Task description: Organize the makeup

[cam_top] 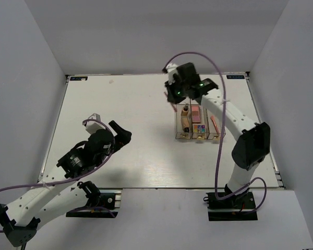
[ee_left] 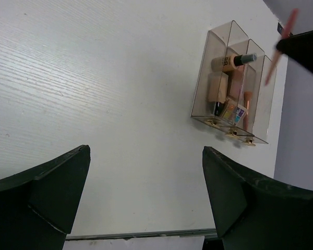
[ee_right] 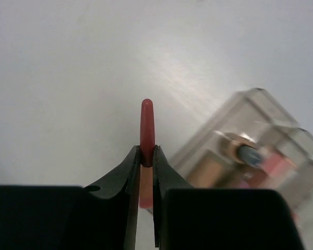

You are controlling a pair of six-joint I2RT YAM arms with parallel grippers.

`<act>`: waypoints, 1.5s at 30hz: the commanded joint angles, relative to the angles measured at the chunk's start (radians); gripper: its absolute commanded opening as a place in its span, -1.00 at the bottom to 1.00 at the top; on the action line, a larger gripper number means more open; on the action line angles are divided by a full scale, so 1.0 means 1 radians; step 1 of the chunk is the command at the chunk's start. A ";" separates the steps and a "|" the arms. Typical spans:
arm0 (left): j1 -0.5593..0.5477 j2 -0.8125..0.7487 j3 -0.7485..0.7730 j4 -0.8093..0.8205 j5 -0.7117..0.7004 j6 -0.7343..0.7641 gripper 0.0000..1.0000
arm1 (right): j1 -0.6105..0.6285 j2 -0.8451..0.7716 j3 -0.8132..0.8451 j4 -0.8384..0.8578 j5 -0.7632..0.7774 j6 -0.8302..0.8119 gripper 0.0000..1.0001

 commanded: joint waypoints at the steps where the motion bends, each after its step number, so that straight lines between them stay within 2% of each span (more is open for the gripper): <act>1: 0.003 0.007 -0.012 0.072 0.023 0.045 0.96 | -0.089 -0.069 0.004 0.038 0.202 -0.006 -1.00; 6: 0.003 0.025 -0.017 0.115 0.037 0.076 0.96 | -0.239 -0.130 -0.074 0.069 0.304 0.008 -1.00; 11: 0.003 0.062 -0.017 0.154 0.062 0.105 0.96 | -0.348 -0.141 -0.169 0.064 0.319 0.011 -1.00; 15: 0.003 0.079 -0.006 0.163 0.068 0.121 0.96 | -0.425 -0.151 -0.270 0.069 0.307 0.017 -1.00; 23: 0.003 0.108 0.003 0.177 0.085 0.130 0.96 | -0.492 -0.094 -0.322 0.043 0.218 0.017 -1.00; 27: 0.003 0.131 0.013 0.184 0.094 0.136 0.96 | -0.506 -0.057 -0.327 0.029 0.169 0.009 -0.53; 28: 0.003 0.136 0.014 0.185 0.095 0.134 0.96 | -0.508 -0.049 -0.329 0.023 0.160 0.006 -0.25; 30: 0.003 0.142 0.020 0.188 0.095 0.134 0.96 | -0.512 -0.045 -0.332 0.020 0.126 0.005 0.02; 34: 0.003 0.153 0.028 0.188 0.098 0.137 0.96 | -0.520 -0.046 -0.330 0.014 0.106 -0.001 0.24; 36: 0.003 0.157 0.032 0.188 0.100 0.141 0.96 | -0.526 -0.051 -0.319 0.005 0.085 -0.008 0.29; 40: 0.003 0.177 0.039 0.197 0.114 0.153 0.96 | -0.531 -0.097 -0.272 -0.011 -0.027 -0.040 0.42; 44: 0.003 0.211 0.062 0.198 0.123 0.174 0.96 | -0.531 -0.170 -0.264 0.058 -0.137 -0.049 0.49; 45: 0.003 0.219 0.069 0.197 0.123 0.183 0.96 | -0.528 -0.183 -0.267 0.073 -0.158 -0.041 0.67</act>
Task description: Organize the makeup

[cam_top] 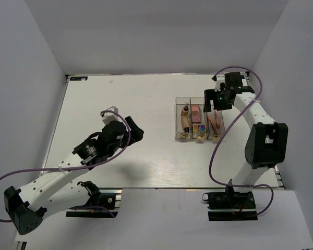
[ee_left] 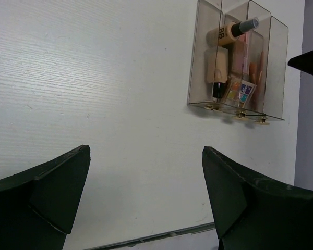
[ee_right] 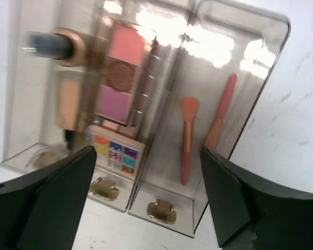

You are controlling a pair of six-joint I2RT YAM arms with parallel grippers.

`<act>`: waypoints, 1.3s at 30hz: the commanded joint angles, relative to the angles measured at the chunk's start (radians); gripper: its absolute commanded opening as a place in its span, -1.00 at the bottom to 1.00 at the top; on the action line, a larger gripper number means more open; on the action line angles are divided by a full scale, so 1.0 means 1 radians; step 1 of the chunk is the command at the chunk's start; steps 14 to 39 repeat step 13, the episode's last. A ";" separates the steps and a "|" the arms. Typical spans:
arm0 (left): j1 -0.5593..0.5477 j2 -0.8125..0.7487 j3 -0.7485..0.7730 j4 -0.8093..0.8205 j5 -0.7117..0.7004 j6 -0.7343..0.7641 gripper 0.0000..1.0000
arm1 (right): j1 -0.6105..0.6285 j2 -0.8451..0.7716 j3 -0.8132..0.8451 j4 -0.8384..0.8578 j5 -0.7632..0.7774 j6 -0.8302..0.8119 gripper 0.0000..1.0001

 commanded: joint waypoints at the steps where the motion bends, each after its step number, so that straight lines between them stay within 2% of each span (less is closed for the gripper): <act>1: 0.003 0.022 0.060 0.014 0.018 0.035 0.96 | 0.000 -0.123 0.056 0.082 -0.148 0.007 0.76; 5: 0.003 0.045 0.068 0.025 0.031 0.042 0.96 | 0.000 -0.150 0.082 0.131 -0.253 0.050 0.78; 13: 0.003 0.048 0.068 0.040 0.067 0.056 0.96 | -0.003 -0.220 0.044 0.261 -0.288 0.104 0.78; 39: 0.003 0.048 0.068 0.040 0.067 0.056 0.96 | -0.003 -0.220 0.044 0.261 -0.288 0.104 0.78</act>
